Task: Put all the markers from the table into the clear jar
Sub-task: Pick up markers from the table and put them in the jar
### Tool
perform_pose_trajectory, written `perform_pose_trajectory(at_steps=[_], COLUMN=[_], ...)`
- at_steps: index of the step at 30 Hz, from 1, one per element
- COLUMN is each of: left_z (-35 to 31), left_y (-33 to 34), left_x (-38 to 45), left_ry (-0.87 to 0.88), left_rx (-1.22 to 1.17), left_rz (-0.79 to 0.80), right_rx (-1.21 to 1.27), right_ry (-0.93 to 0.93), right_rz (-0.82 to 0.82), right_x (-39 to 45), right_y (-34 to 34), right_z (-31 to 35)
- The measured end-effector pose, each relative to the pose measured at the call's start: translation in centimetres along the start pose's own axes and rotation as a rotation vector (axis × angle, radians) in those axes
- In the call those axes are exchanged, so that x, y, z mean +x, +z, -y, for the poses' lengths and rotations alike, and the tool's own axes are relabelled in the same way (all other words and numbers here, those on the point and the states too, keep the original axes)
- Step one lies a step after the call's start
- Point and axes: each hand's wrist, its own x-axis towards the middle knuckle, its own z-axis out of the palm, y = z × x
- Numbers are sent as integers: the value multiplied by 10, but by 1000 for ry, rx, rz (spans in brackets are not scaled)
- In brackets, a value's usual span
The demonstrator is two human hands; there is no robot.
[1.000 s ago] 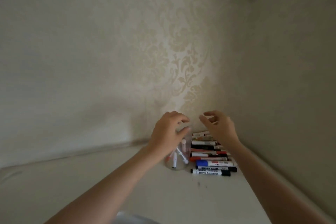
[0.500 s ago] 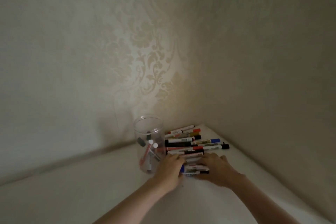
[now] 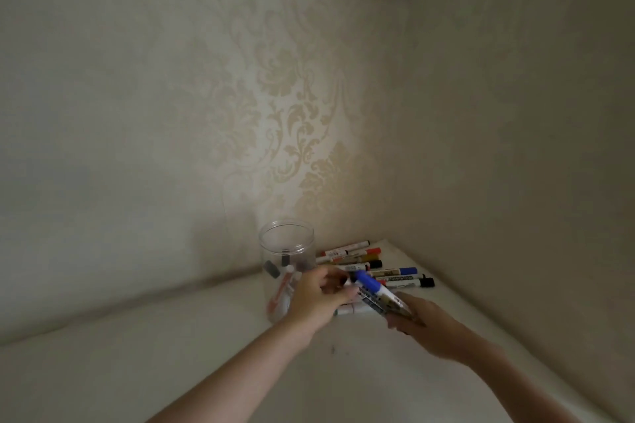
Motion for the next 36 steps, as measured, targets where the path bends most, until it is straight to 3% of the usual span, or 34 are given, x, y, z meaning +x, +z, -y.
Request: perform_pose_trajectory(at_steps=[4,8,13,18,22,24,31,34,36], left_z=[-48,-99,-110,-73,-57,-52,-54,-62,-58], left_y=[-6,-66,-129,-124,-120,-121,-124,-101,-77], left_x=[-2,5,18,25,21,20,19,9,5], left_ry=[205,411,501,366,290,316,467,569,579], left_rx=[-152,-82,152,383,513,484,408,431,454], left_rz=[-140,-290,-476,-340,-220,-233,-296,-209,-79], right_rx=[340,212,208,-283,-415,-437,-389,-234,-183], right_ry=[14,35,61,-7,6,2,-82,-56,26], right_rz=[-175,-407,-261,-110,-19,-9,-226,-413,-409], right_x=[3,30,64,93,108,114,132,115,98], right_y=[-21,-54,-79,-67,-57,-53,-47,-56,-54], right_z=[33,62,136,180,195,201,192,149,106])
